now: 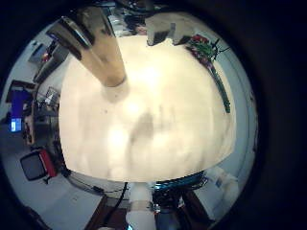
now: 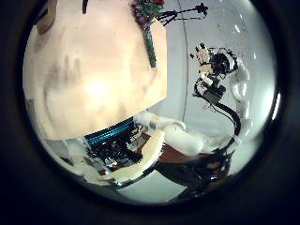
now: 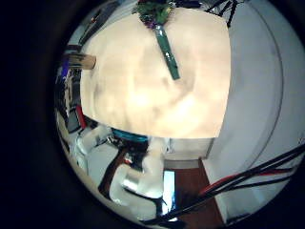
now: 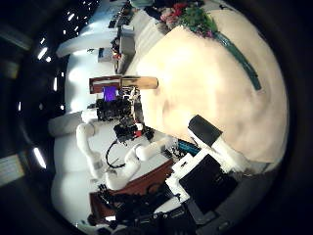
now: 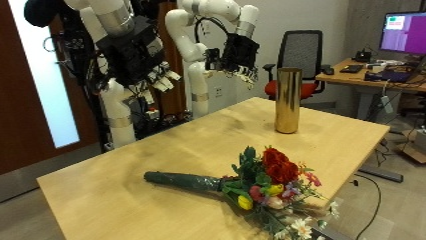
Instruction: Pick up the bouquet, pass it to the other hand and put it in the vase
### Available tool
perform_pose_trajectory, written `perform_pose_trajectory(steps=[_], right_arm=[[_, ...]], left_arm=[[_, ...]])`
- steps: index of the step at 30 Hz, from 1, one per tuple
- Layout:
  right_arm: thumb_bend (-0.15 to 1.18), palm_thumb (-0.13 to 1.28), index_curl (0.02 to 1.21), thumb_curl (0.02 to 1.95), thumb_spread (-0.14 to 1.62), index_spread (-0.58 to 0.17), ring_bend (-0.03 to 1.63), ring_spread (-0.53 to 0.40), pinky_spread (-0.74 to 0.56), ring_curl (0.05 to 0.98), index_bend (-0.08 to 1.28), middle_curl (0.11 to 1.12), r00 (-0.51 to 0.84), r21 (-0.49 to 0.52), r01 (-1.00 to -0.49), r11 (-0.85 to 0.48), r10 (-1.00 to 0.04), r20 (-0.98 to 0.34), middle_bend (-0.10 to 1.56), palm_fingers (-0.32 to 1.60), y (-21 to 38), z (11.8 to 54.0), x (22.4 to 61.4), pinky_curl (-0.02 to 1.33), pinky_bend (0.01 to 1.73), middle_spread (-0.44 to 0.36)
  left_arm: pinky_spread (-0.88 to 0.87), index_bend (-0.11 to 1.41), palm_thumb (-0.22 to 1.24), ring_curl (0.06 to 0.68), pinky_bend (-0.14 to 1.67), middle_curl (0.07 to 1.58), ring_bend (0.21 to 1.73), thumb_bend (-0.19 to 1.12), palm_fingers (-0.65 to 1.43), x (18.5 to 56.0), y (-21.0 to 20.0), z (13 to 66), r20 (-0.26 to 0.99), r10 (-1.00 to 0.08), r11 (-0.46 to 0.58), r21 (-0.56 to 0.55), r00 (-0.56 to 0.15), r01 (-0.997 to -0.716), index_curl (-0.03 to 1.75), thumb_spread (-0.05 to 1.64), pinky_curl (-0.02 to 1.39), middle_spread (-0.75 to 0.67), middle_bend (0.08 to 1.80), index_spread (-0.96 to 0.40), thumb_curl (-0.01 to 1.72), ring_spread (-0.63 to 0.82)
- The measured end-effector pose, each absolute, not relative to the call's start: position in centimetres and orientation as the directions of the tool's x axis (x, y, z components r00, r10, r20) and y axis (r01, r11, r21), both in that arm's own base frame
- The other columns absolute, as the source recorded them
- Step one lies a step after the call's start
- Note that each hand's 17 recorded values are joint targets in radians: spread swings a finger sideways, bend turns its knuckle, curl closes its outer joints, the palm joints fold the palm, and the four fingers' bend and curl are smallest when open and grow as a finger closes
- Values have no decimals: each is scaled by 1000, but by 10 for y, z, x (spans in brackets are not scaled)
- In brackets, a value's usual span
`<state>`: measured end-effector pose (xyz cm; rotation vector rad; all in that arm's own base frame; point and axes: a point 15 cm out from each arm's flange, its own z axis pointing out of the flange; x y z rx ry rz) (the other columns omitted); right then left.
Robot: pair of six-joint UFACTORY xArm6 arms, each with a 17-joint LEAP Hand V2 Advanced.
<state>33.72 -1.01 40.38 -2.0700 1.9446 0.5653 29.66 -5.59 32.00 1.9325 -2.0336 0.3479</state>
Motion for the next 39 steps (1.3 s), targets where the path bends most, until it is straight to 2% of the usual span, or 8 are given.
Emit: perform_pose_trajectory(steps=[11, 15, 22, 25, 28, 34, 39], right_arm=[[-24, 735, 260, 444, 1040, -215, 406, 211, 376, 245, 153, 338, 21, 114, -990, -80, -894, -448, 216, 195, -10, 396, 354, 292, 382, 129], [-23, 734, 259, 440, 1044, -207, 407, 218, 374, 242, 155, 339, 5, 115, -991, -62, -896, -445, 215, 197, -12, 398, 358, 294, 390, 132], [-25, 712, 259, 426, 1057, -189, 440, 206, 356, 240, 148, 348, -125, 164, -985, 59, -896, -426, 266, 244, -25, 394, 379, 286, 368, 128], [-25, 705, 255, 425, 1056, -191, 454, 199, 350, 242, 144, 345, -186, 201, -974, 108, -887, -423, 260, 234, -35, 385, 387, 288, 377, 109], [-24, 691, 254, 420, 1061, -169, 473, 197, 345, 239, 148, 341, -226, 214, -966, 146, -878, -422, 248, 221, -40, 374, 394, 291, 394, 150], [-23, 682, 246, 412, 1066, -128, 494, 197, 337, 236, 135, 346, -288, 160, -957, 243, -870, -401, 271, 209, -56, 350, 432, 294, 411, 184], [-23, 682, 241, 408, 1068, -124, 540, 190, 329, 239, 143, 351, -346, 201, -936, 288, -855, -387, 300, 218, -58, 296, 451, 293, 427, 200]], left_arm=[[611, 165, 300, 216, 278, 273, 488, -35, -13, 298, -60, 321, 386, -921, 75, 36, -55, -997, 292, 832, 314, 559, 186, 269, 316, 646], [611, 163, 300, 216, 277, 274, 491, -35, -12, 298, -70, 323, 376, -922, 116, 31, -96, -993, 292, 832, 314, 559, 188, 272, 316, 645], [610, 166, 300, 215, 277, 275, 484, -35, -8, 291, -75, 326, 344, -927, 170, 37, -147, -985, 295, 832, 316, 558, 190, 277, 316, 646], [610, 168, 300, 213, 275, 275, 482, -35, -11, 290, -78, 326, 342, -926, 182, 35, -160, -983, 296, 832, 315, 558, 187, 277, 316, 648], [610, 168, 300, 213, 276, 275, 482, -35, -7, 290, -79, 329, 341, -925, 187, 26, -167, -982, 298, 832, 316, 555, 188, 277, 316, 647], [610, 166, 295, 213, 275, 277, 481, -35, -6, 288, -80, 334, 342, -923, 192, 9, -177, -981, 300, 834, 316, 549, 189, 277, 313, 648], [610, 166, 295, 214, 274, 279, 482, -35, -6, 288, -80, 332, 345, -922, 193, 13, -176, -981, 300, 835, 317, 546, 192, 277, 311, 647]])
